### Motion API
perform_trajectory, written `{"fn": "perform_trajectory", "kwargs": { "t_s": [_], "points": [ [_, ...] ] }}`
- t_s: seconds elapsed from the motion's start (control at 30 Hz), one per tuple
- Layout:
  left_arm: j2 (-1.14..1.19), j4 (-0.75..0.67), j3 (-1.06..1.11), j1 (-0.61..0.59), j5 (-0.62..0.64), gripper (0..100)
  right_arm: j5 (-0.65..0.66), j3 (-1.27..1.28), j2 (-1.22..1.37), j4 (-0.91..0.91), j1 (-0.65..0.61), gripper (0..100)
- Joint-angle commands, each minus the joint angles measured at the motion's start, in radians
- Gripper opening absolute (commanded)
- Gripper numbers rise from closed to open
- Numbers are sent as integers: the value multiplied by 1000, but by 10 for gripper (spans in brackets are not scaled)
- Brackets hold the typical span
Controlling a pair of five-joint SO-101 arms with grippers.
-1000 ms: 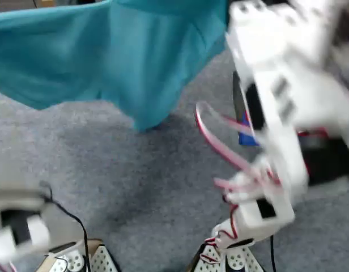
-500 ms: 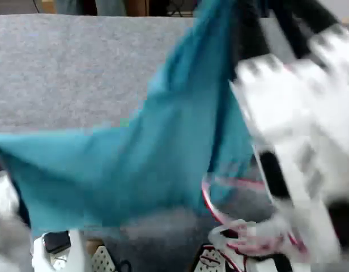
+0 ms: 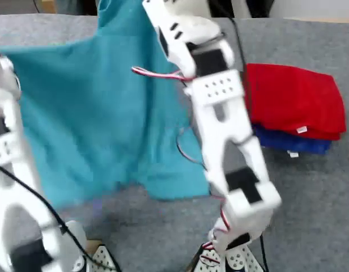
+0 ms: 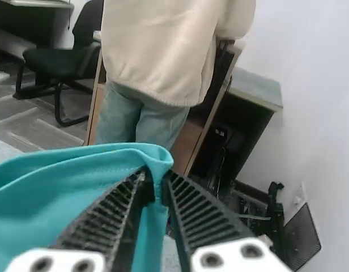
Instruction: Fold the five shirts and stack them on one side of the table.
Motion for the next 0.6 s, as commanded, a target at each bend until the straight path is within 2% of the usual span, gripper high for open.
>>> {"fn": "perform_trajectory", "kwargs": {
  "t_s": [0.0, 0.1, 0.2, 0.4, 0.5, 0.57],
  "points": [
    [242, -81, -228, 4, -5, 29, 2, -255, 176, -44, 9, 14],
    [353, 69, -390, 8, -9, 29, 2, -456, 309, 20, 15, 14],
    [396, 212, -449, 1, -11, 29, 2, -648, 406, 204, 15, 14],
    [350, 512, -404, -5, -12, 29, 6, -949, 550, 575, 14, 14],
    [298, 687, -349, -18, -12, 29, 17, -1075, 596, 839, 0, 15],
    [259, 786, -292, -19, -29, 29, 71, -1101, 611, 1020, -18, 15]
  ]
}}
